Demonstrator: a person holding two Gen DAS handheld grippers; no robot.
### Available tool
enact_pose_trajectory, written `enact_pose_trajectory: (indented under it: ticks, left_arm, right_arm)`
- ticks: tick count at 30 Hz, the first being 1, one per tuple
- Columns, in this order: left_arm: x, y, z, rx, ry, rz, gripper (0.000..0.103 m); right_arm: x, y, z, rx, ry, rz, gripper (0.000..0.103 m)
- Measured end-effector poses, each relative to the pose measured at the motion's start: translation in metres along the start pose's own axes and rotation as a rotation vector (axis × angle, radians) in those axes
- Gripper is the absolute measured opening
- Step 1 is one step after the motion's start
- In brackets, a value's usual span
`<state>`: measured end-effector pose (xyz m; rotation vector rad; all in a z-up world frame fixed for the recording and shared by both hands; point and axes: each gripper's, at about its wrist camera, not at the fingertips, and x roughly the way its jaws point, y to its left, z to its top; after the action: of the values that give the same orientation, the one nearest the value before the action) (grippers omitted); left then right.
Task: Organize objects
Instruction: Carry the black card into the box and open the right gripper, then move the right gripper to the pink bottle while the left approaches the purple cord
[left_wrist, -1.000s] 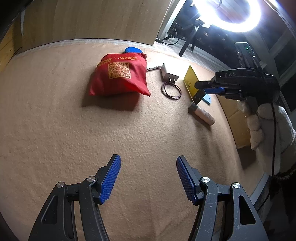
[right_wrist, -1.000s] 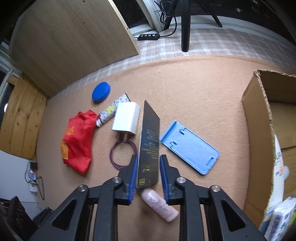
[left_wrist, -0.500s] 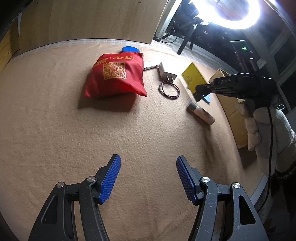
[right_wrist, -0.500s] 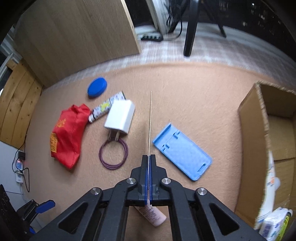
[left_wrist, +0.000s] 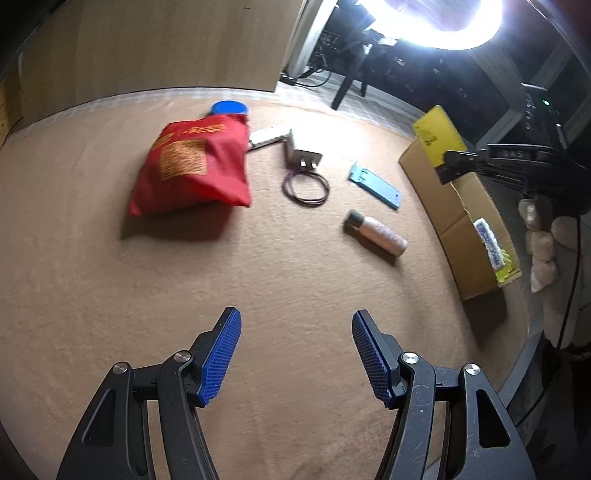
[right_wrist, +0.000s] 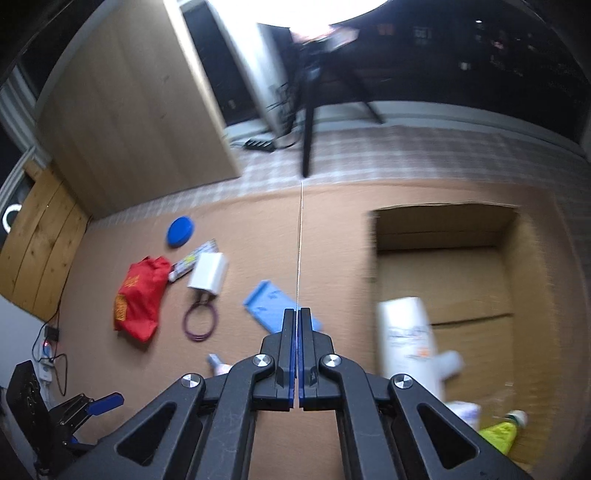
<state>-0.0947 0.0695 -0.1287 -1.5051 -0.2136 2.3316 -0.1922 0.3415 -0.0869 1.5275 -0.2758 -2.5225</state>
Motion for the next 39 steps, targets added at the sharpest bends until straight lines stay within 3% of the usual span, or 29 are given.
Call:
enact_pose_trajectory:
  ticks: [9, 17, 20, 22, 23, 31, 39]
  left_arm:
    - [0.015, -0.037, 0.011, 0.051, 0.007, -0.024, 0.066]
    - [0.024, -0.061, 0.016, 0.088, 0.016, -0.032, 0.066]
    - [0.025, -0.064, 0.016, 0.092, 0.017, -0.029, 0.066]
    - [0.024, -0.066, 0.017, 0.094, 0.016, -0.026, 0.066]
    - [0.024, -0.066, 0.017, 0.096, 0.015, -0.025, 0.066]
    - [0.021, -0.065, 0.022, 0.109, 0.01, -0.003, 0.066]
    - [0.024, -0.045, 0.041, 0.094, 0.002, 0.041, 0.066]
  right_arm:
    - [-0.036, -0.081, -0.014, 0.119, -0.045, -0.078, 0.001]
    - [-0.044, -0.122, -0.026, 0.178, -0.048, -0.116, 0.001]
    - [-0.048, -0.128, -0.028, 0.189, -0.057, -0.106, 0.009]
    - [-0.051, -0.129, -0.029, 0.198, -0.065, -0.118, 0.042]
    - [-0.052, -0.128, -0.029, 0.196, -0.072, -0.124, 0.048]
    - [-0.064, -0.11, -0.032, 0.176, -0.103, -0.069, 0.05]
    - [-0.064, -0.058, -0.045, 0.092, -0.103, 0.049, 0.054]
